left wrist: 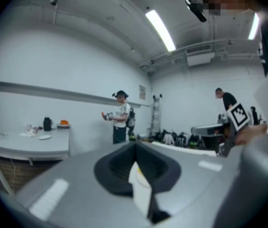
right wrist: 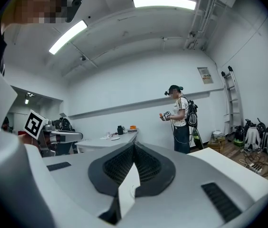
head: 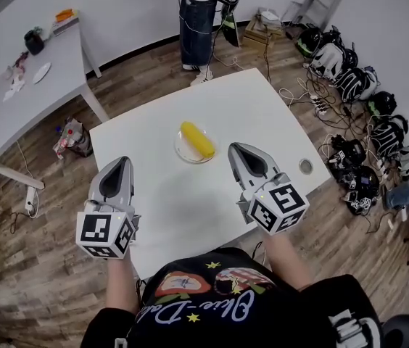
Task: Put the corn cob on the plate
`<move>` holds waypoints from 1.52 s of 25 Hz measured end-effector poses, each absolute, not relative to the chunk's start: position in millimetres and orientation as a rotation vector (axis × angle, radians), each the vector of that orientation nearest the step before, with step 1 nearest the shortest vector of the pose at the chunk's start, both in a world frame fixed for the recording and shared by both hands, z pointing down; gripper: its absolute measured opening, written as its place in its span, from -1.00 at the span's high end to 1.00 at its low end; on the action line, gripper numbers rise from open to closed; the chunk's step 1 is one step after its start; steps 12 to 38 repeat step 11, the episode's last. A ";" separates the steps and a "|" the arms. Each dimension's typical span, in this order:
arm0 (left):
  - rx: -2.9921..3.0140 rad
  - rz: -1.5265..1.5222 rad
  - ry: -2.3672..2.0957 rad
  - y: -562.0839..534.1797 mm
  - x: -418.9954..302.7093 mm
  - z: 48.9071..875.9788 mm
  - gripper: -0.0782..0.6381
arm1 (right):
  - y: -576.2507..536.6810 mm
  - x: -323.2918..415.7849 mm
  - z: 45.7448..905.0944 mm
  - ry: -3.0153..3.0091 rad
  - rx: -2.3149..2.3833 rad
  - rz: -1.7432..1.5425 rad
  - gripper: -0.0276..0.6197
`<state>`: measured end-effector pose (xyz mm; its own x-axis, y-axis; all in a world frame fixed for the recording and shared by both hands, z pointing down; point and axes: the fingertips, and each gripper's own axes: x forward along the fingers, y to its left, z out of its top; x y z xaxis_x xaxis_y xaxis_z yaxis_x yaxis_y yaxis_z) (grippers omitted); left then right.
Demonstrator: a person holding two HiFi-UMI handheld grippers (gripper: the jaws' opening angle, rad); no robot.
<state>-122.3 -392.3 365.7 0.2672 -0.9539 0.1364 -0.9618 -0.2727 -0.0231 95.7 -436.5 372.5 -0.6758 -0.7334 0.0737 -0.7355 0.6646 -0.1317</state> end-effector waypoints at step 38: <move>2.447 0.174 -1.849 -391.6 -128.6 365.4 0.79 | -435.3 85.6 375.3 -2.848 1.243 0.240 0.87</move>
